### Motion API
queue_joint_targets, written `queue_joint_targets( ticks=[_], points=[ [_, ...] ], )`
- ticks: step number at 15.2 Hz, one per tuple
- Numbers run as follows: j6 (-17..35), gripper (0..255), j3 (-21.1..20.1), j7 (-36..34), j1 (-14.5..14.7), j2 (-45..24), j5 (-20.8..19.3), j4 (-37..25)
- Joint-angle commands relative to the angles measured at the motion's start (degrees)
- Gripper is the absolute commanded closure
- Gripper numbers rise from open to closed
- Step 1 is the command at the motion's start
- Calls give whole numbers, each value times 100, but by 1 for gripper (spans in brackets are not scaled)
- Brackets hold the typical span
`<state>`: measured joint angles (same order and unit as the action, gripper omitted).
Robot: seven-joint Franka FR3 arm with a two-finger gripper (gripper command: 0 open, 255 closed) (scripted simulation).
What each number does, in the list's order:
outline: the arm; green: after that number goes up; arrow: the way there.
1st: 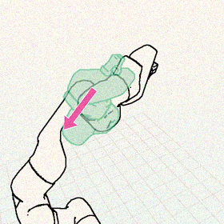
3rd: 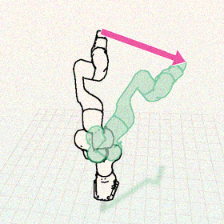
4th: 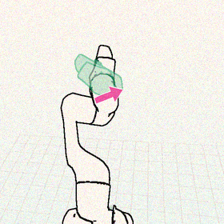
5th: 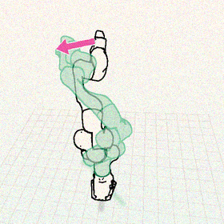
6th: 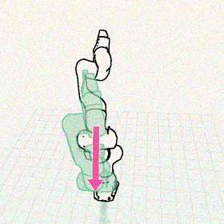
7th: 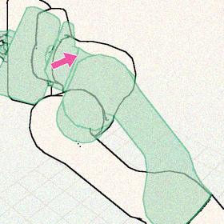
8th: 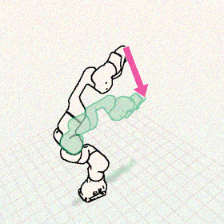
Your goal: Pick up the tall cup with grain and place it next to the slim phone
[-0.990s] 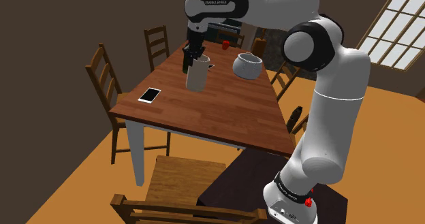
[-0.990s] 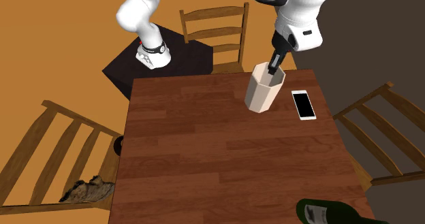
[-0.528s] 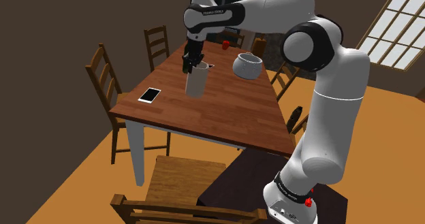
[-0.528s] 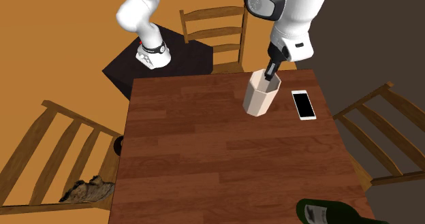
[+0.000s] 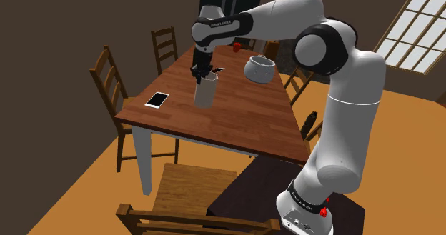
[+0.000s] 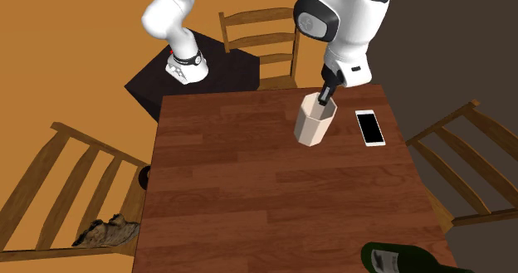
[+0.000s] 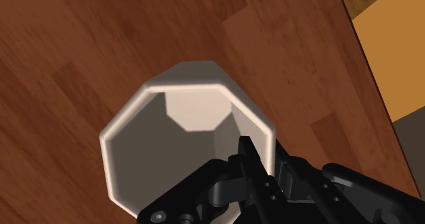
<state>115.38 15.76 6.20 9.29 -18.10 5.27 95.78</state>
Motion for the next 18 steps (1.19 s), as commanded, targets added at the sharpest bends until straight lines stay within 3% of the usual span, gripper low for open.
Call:
queue_joint_targets(
  ticks=[1,11,12,18],
  points=[
    [137,255,-7,11,-4,-59,21,71],
    [305,255,-16,25,-7,-116,42,184],
    [305,0,-16,25,-7,-117,42,183],
    [140,0,-7,9,-2,-48,18,84]
  ],
)
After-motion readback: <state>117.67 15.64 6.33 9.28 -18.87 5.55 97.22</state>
